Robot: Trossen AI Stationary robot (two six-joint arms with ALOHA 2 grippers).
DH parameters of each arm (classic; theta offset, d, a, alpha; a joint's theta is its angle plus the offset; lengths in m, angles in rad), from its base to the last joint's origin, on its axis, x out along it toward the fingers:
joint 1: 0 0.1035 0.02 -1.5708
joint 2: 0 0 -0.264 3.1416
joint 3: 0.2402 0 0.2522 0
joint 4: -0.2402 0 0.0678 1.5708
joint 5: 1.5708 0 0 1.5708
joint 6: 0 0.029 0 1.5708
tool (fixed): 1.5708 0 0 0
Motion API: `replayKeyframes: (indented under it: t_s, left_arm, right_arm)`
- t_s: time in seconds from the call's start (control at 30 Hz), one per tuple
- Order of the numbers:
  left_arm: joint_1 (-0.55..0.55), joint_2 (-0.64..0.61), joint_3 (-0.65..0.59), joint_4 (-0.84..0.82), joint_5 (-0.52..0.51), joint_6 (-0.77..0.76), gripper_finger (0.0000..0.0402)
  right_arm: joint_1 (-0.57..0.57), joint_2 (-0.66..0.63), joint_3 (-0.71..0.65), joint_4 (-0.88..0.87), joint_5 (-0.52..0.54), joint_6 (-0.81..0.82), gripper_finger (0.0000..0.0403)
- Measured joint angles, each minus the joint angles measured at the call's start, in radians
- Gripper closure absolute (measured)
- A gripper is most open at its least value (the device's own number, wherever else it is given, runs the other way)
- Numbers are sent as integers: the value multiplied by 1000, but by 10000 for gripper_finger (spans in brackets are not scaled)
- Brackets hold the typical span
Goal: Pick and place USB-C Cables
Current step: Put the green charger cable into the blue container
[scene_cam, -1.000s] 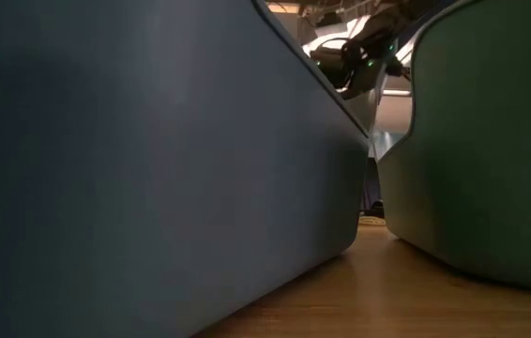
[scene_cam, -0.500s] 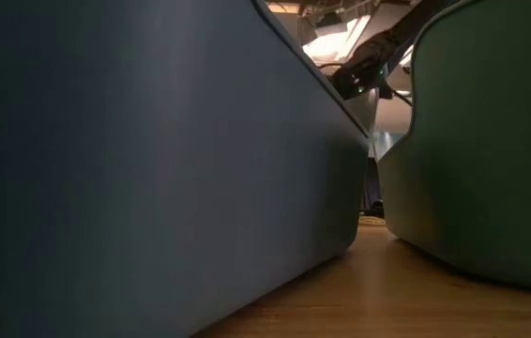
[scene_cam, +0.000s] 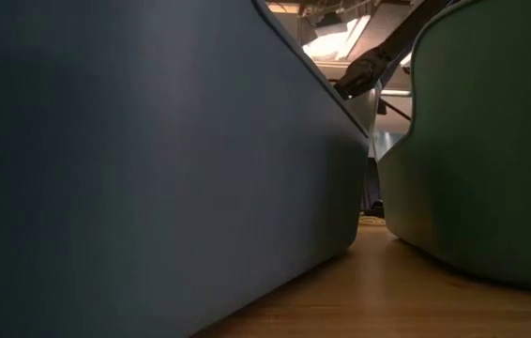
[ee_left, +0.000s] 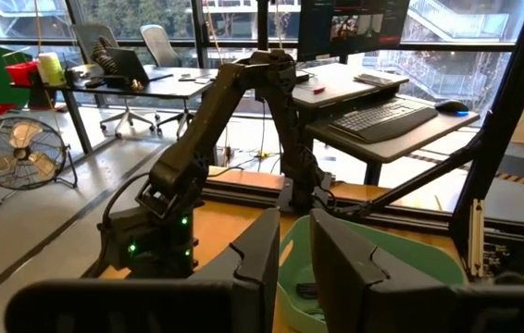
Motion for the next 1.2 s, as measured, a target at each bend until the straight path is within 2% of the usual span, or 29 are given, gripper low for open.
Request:
replayKeyframes:
  t_s: [0.2, 0.3, 0.4, 0.5, 0.6, 0.73, 0.87, 0.97, 1.1, 1.2]
  left_arm:
    - [0, 0, 0, 0, 0, 0, 346]
    - [0, 0, 0, 0, 0, 0, 347]
    - [0, 0, 0, 0, 0, 0, 346]
    - [0, 0, 0, -1, 0, 0, 344]
    - [0, 0, 0, -2, 0, 0, 343]
    - [-7, 0, 0, -4, 0, 0, 345]
    - [-18, 0, 0, -4, -2, 0, 343]
    - [-18, 0, 0, -4, -6, 0, 343]
    - [-18, 0, 0, -4, -8, -10, 346]
    - [-14, 0, 0, -3, -2, -35, 346]
  right_arm:
    - [-1, 0, 3, 1, 18, 5, 383]
    - [1, 3, 25, -39, 87, 42, 388]
    - [2, -5, 67, -164, 169, 43, 391]
    - [-2, -66, 113, -253, 260, 29, 391]
    - [3, -150, 137, -355, 266, 48, 391]
    - [32, -315, 138, -490, 240, 150, 391]
    - [136, -509, 138, -649, 224, 263, 391]
    - [252, -675, 138, -729, 185, 431, 391]
    - [464, -860, 138, -634, 159, 739, 391]
    - [625, -928, 138, -429, 280, 852, 391]
